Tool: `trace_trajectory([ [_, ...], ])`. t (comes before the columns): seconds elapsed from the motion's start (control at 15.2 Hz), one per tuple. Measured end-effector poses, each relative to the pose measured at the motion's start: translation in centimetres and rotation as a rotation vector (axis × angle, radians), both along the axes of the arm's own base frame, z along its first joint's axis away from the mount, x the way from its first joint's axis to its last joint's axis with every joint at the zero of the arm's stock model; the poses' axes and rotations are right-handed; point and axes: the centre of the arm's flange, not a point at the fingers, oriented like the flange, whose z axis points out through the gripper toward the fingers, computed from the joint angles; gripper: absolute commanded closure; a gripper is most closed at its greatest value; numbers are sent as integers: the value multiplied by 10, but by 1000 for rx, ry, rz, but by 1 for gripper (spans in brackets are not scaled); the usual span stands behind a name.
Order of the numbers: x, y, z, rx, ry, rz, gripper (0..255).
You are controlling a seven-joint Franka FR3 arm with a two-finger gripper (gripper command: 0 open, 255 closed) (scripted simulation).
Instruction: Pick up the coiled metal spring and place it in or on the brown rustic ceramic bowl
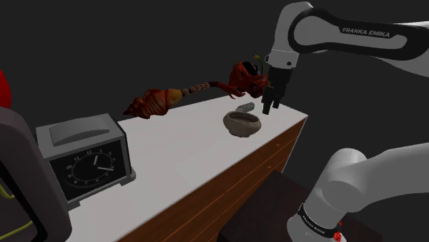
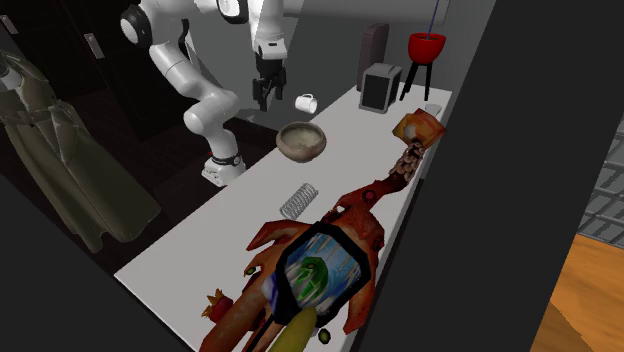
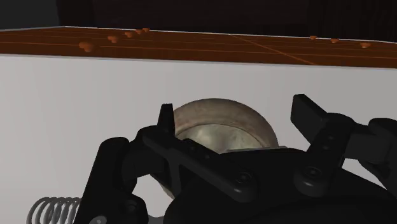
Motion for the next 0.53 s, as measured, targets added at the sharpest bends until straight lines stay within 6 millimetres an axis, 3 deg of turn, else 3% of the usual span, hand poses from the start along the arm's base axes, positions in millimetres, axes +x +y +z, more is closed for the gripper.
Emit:
trace_trajectory([
  [0.13,0,-5,-3,0,-4,20,0],
  [0.53,10,-67,-24,-1,-51,279,0],
])
